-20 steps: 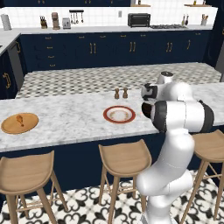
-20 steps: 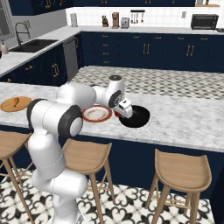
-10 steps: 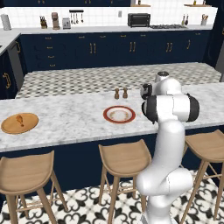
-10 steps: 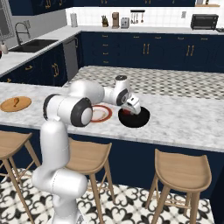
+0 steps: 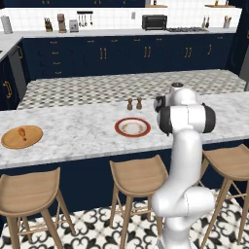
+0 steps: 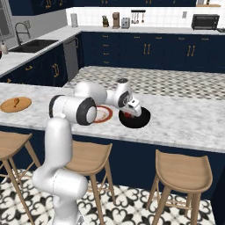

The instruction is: Pick the chicken drumstick and bell pepper from their plates and place them in the bowl. Then put the bowl in the fridge.

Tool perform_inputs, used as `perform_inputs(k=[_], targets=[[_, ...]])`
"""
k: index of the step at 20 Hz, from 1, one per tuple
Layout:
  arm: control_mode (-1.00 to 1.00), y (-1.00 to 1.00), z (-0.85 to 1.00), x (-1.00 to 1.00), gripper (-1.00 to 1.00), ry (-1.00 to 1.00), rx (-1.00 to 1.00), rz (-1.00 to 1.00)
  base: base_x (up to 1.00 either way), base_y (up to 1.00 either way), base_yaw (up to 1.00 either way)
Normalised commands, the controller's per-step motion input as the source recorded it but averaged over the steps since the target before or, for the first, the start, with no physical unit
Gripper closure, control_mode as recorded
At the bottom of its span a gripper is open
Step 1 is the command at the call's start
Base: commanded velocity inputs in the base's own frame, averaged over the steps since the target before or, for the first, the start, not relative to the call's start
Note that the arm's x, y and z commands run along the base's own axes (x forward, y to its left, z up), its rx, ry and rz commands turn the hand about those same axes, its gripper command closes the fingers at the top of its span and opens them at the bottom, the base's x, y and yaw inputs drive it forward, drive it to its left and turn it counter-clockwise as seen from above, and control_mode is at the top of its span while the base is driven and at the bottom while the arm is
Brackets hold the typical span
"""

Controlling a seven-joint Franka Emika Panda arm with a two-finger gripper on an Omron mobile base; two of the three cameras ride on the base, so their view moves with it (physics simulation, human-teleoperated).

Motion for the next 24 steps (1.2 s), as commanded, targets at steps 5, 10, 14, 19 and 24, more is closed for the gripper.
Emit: perform_inputs(k=[5,10,14,19,24], targets=[[-1.00,-0.02,-0.35,0.02,1.00,0.02,0.00,0.05,0.00,0.00,0.00],[-1.00,-0.18,-0.16,0.09,1.00,0.02,0.00,0.06,0.00,0.00,0.00],[-1.00,-0.13,-0.13,0.23,1.00,0.07,0.00,0.04,0.00,0.00,0.00],[-1.00,-0.04,-0.01,0.27,-1.00,0.04,0.00,0.04,0.00,0.00,0.00],[-1.00,-0.01,0.00,0.13,-1.00,0.06,0.00,0.07,0.00,0.00,0.00]])
